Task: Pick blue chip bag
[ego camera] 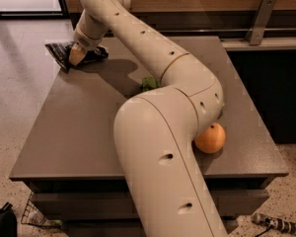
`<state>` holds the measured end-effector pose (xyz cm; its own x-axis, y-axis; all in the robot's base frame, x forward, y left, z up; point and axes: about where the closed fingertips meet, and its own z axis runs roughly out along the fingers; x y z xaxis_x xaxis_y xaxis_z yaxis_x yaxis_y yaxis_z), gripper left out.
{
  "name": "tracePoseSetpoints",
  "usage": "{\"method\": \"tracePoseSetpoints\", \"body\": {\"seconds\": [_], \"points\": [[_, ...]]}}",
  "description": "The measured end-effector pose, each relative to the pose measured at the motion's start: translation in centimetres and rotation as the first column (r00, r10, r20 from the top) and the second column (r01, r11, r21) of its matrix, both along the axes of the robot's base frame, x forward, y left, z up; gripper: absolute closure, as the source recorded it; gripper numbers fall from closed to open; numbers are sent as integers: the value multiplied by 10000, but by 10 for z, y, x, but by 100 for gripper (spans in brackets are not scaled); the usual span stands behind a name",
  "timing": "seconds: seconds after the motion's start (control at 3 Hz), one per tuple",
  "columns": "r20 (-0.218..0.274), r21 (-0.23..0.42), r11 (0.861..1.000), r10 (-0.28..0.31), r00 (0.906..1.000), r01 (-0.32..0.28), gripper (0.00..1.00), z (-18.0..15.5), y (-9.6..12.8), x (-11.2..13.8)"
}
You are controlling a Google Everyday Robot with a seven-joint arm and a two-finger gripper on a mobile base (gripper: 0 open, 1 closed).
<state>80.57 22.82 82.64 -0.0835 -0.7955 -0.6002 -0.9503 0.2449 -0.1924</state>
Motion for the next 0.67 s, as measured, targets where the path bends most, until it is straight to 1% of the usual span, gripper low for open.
{"method": "tracePoseSetpoints", "body": {"seconds": [0.33,0.67], "points": [[-3,-1,10000,2,10000,-2,100,0,0,0],[-3,-1,10000,2,10000,-2,100,0,0,0]]}}
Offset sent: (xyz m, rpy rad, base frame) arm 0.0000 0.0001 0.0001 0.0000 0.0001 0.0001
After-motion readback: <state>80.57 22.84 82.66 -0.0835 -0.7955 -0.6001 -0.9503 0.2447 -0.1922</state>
